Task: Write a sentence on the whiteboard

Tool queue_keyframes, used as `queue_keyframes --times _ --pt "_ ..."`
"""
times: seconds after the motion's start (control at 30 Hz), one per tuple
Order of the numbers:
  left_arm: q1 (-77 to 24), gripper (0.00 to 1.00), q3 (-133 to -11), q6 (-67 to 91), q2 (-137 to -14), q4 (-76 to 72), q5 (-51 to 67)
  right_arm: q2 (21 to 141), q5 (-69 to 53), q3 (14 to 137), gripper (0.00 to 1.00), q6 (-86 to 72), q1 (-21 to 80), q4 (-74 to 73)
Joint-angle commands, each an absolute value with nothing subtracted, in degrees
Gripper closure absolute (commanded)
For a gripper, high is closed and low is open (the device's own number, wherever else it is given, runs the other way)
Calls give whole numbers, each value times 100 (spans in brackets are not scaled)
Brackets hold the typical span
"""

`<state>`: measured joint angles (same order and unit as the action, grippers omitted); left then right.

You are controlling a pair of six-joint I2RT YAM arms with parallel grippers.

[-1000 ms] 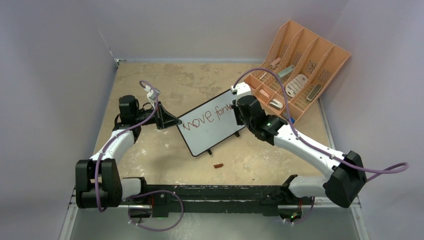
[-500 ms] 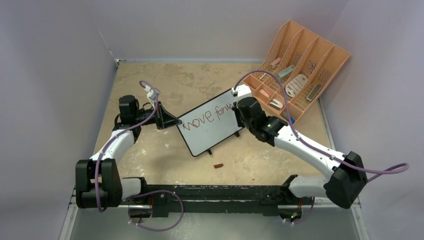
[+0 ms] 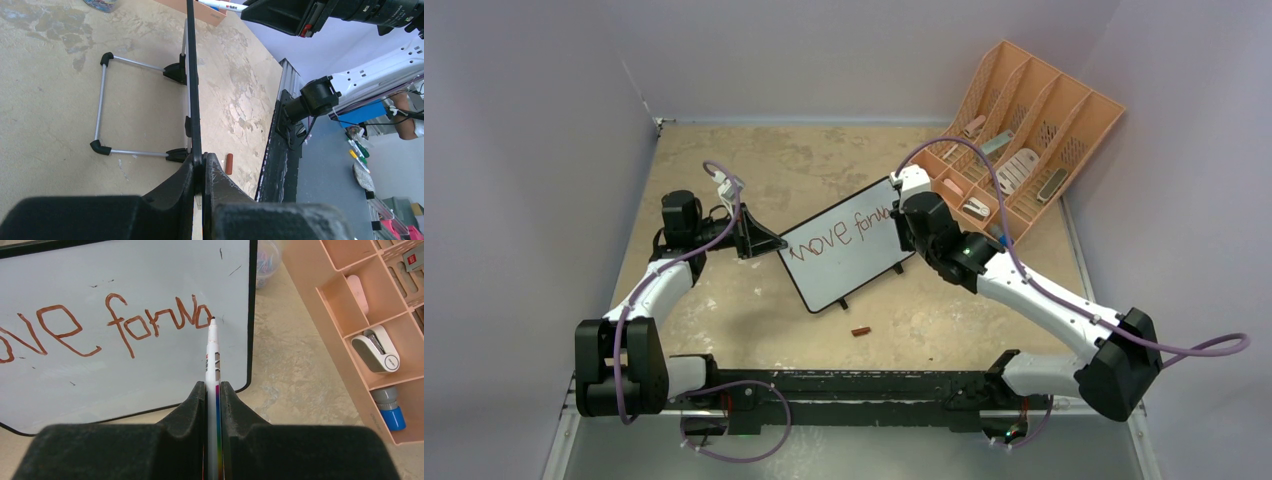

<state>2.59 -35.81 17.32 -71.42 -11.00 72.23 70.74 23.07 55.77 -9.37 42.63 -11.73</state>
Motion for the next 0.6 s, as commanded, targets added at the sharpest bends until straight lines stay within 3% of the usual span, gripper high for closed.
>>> queue_keyframes --times 0.0,0.57 --pt "236 100 -3727 1441 -7209 -1028 7154 7052 2413 5880 100 -863 4216 -936" --pt "237 100 -3727 1441 -7216 -1028 7178 7278 2318 5994 100 -804 4176 -695"
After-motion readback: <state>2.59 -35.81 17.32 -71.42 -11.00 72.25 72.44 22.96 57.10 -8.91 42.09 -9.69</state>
